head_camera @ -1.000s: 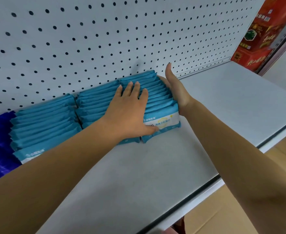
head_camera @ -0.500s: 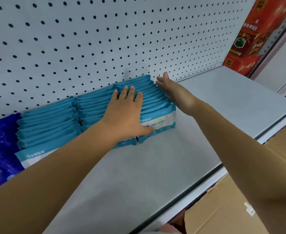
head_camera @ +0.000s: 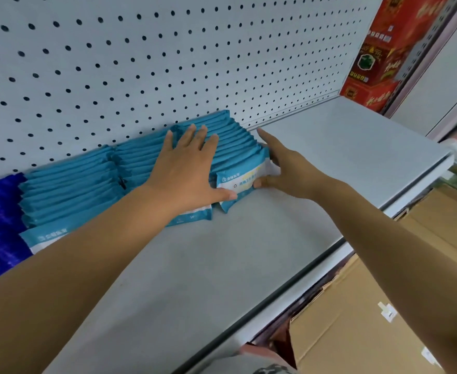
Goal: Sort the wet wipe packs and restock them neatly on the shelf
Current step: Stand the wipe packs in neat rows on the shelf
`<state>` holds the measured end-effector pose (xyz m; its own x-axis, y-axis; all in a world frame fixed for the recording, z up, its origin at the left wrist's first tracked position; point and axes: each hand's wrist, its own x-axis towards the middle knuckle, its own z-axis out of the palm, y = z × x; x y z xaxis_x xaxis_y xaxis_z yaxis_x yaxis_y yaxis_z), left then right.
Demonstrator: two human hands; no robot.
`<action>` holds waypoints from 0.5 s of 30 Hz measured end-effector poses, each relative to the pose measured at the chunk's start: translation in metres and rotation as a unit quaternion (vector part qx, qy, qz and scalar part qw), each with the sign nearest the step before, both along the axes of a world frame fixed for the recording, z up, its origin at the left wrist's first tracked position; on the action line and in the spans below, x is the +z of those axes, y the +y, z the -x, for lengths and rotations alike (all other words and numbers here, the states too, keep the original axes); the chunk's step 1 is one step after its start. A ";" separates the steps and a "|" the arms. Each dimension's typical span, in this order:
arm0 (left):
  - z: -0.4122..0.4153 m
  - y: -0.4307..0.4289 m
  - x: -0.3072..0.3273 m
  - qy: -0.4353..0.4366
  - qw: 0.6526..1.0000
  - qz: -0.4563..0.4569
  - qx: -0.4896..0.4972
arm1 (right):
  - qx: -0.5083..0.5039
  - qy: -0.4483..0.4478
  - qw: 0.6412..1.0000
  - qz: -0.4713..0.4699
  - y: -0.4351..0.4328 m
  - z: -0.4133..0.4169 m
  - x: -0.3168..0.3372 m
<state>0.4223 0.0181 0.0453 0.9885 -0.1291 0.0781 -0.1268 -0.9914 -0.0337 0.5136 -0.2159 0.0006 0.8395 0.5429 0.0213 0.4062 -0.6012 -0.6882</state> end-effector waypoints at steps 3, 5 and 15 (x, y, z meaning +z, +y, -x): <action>0.017 0.024 0.007 0.029 0.999 -0.031 0.007 | 0.007 -0.082 0.996 0.042 -0.002 0.017 0.009; 0.026 0.038 0.007 0.056 0.996 -0.064 0.037 | 0.035 -0.176 0.979 0.097 0.004 0.027 0.012; 0.030 0.042 -0.010 -0.007 0.996 -0.065 0.068 | 0.109 -0.342 0.913 0.192 0.043 0.017 0.006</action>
<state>0.3922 0.0605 0.0350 0.9965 -0.0048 0.0832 0.0090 -0.9864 -0.1644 0.4965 -0.1725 0.0068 0.5728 0.7727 0.2736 0.8005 -0.5991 0.0164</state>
